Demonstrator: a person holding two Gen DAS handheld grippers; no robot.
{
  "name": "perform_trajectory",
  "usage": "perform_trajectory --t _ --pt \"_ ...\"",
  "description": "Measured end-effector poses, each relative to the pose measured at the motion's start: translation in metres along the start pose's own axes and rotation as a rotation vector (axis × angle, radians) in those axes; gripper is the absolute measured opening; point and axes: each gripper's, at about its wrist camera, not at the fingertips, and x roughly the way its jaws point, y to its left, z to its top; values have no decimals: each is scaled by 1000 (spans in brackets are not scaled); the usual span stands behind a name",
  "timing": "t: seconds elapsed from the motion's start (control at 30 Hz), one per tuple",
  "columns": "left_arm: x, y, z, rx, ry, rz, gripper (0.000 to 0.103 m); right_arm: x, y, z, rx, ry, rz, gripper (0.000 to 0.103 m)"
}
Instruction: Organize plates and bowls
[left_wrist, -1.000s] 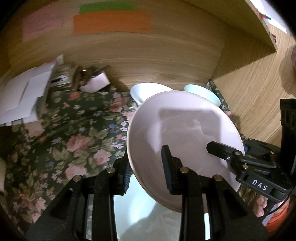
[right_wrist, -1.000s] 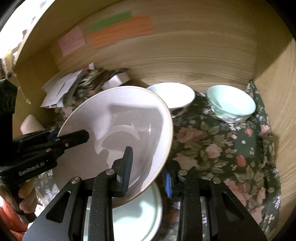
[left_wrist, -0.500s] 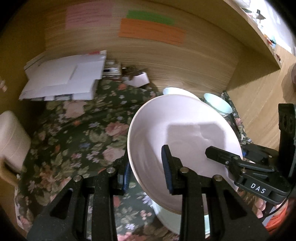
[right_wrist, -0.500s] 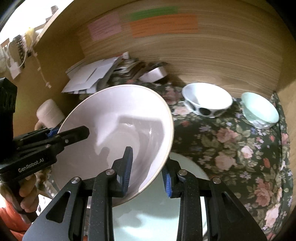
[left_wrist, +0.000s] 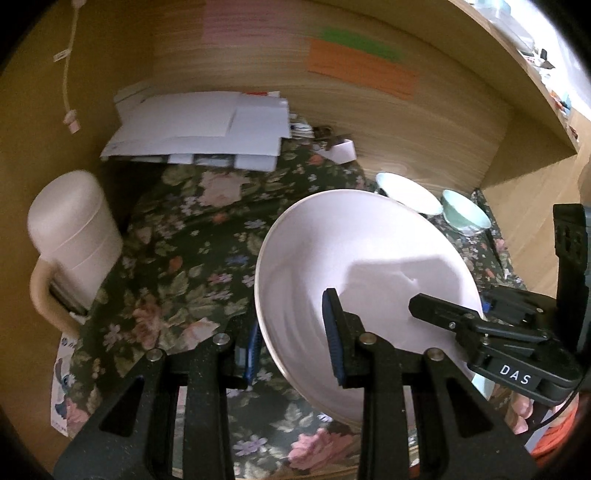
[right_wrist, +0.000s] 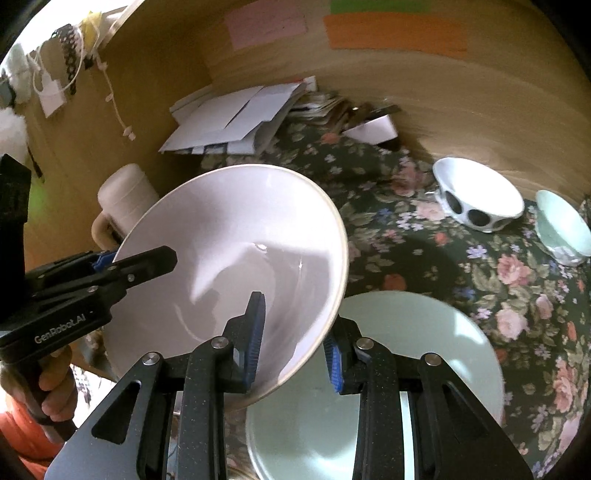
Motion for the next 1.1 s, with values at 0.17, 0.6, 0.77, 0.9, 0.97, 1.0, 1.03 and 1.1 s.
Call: perform_trajectory --t 0.17,0.6,0.77,0.9,0.97,1.0,1.03,1.1 --pt "-1 17 -8 -32 15 15 31 13 11 0 -17 30 21 27" --pt "6 50 -21 -85 76 46 31 44 25 -1 -55 108 55 27" --pt "14 58 -27 -101 98 55 31 57 27 -1 -61 140 62 27" --pt "19 63 -31 -110 114 60 31 65 26 -1 -58 163 69 27" --pt "22 66 -34 -115 126 62 31 69 26 -2 -50 176 74 27" --pt "24 67 -35 -119 132 62 31 70 26 -2 -47 180 76 27" --pt "26 68 -36 -121 137 60 31 70 26 -2 -45 180 76 27" --pt "27 68 -37 -114 135 63 31 70 26 -2 -43 184 81 28"
